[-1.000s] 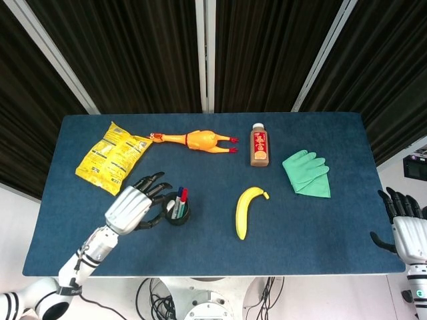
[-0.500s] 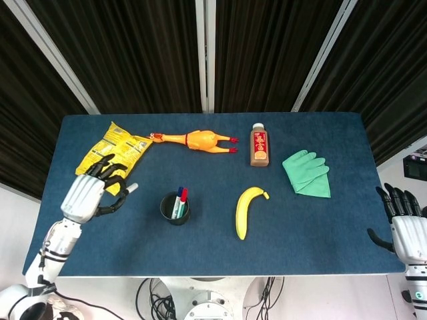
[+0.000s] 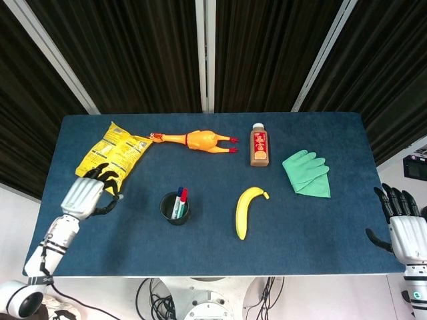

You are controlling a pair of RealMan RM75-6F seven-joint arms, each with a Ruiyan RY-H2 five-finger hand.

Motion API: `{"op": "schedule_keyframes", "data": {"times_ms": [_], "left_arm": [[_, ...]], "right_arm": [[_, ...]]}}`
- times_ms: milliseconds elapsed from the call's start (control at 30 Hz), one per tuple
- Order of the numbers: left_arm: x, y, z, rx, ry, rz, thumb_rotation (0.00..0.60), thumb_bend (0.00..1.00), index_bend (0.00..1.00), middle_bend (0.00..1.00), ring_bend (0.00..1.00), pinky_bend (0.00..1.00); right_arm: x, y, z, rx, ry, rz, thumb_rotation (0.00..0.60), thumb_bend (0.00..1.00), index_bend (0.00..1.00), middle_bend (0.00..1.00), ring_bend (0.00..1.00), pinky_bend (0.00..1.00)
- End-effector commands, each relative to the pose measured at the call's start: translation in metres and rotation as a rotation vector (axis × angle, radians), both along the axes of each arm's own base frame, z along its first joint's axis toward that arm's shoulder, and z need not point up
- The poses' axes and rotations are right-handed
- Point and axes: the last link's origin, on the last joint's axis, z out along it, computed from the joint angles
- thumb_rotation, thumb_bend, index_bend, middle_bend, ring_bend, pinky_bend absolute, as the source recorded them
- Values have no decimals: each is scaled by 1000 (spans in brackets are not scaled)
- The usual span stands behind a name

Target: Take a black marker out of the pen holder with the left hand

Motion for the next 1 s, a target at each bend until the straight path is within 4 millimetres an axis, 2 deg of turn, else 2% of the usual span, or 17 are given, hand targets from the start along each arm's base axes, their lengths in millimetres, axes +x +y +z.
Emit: {"op": "schedule_keyframes", "data": {"times_ms": [33,133,167,333,500,633,733,833,1000], "left_arm": [[2,6,-15,-32,80,1,600,401,467,242,70,198],[9,8,-21,-23,51,-29,600,320,67,196,75,192],[11,8,-22,-2,25,-47,600,287,11,182,83,194],[16,9,-16,139,-62,-133,600,147,0,168,102,195],[8,3,-5,254,-56,-133,600,127,0,146,72,190],[-17,-13,4,288,44,-141,600,149,9,91,5,144],[-40,-29,8,277,124,-97,600,152,25,46,0,83],[-59,-43,12,274,155,-35,600,154,25,28,0,64],[-77,-59,15,274,148,24,600,154,25,27,0,63]], "right_arm": [[-1,0,0,0,-1,-3,600,176,0,0,0,0],[-2,1,2,-7,-3,-8,600,176,0,0,0,0],[-3,1,2,-9,-5,-10,600,176,0,0,0,0],[-6,2,3,-14,-11,-20,600,176,0,0,0,0],[-6,2,2,-11,-17,-17,600,176,0,0,0,0],[-5,2,1,-6,-18,-9,600,176,0,0,0,0],[-4,2,1,-9,-22,-2,600,176,0,0,0,0],[-3,1,1,-15,-28,4,600,176,0,0,0,0],[0,-4,-2,-27,-40,28,600,176,0,0,0,0]]}}
